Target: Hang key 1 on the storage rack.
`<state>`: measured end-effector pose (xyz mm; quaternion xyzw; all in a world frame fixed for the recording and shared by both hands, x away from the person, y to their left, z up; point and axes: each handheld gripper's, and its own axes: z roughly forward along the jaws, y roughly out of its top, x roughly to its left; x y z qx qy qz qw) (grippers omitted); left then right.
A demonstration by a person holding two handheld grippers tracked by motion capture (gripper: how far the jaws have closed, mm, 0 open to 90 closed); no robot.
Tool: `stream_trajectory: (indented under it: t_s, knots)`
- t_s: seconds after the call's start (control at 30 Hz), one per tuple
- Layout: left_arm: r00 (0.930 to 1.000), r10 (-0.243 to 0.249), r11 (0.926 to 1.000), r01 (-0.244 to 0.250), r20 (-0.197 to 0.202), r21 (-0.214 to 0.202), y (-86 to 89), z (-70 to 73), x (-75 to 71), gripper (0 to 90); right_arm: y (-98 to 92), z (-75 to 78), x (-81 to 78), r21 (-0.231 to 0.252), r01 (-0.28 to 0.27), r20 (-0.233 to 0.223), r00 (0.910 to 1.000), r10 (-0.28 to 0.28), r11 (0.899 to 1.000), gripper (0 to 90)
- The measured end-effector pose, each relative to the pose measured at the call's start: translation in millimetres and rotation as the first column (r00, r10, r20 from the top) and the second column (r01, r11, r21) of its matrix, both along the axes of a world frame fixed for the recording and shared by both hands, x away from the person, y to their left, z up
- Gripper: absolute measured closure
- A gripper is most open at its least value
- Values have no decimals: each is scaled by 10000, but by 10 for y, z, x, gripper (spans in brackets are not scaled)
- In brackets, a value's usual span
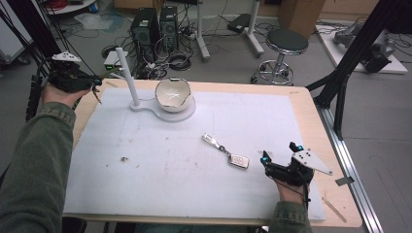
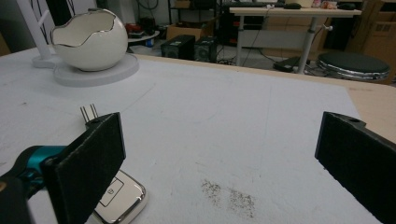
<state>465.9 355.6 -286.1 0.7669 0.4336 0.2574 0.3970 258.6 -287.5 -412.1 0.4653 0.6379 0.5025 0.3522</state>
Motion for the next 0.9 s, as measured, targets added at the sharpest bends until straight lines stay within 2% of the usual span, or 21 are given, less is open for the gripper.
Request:
stream_trajectory:
  t_s: [0.23,0.37,0.43,0.5,0.7,0.9]
  knots:
    - [9989,352,9994,-352,-316,-7,81,-71,42,770,-19,-6,-9,-61,10,28,10000,-10,10000,5]
    - [9984,376,9992,-368,-431,175,90,-99,53,769,-32,-4,-17,-82,92,90,9999,-91,9999,5]
    - [9977,536,9984,-529,-416,185,86,-113,61,769,-32,-3,-21,-77,98,80,9999,-97,9999,5]
    - [9967,589,9980,-575,-563,270,77,-136,75,769,-25,-3,-22,-100,82,71,9999,-81,9999,5]
    - [9950,451,9983,-416,-887,408,58,-219,90,770,-24,-3,-28,-79,143,60,9999,-143,9999,5]
    - [9955,287,9989,-253,-903,387,-9,-238,99,769,-29,0,-35,-125,143,68,9999,-143,9998,5]
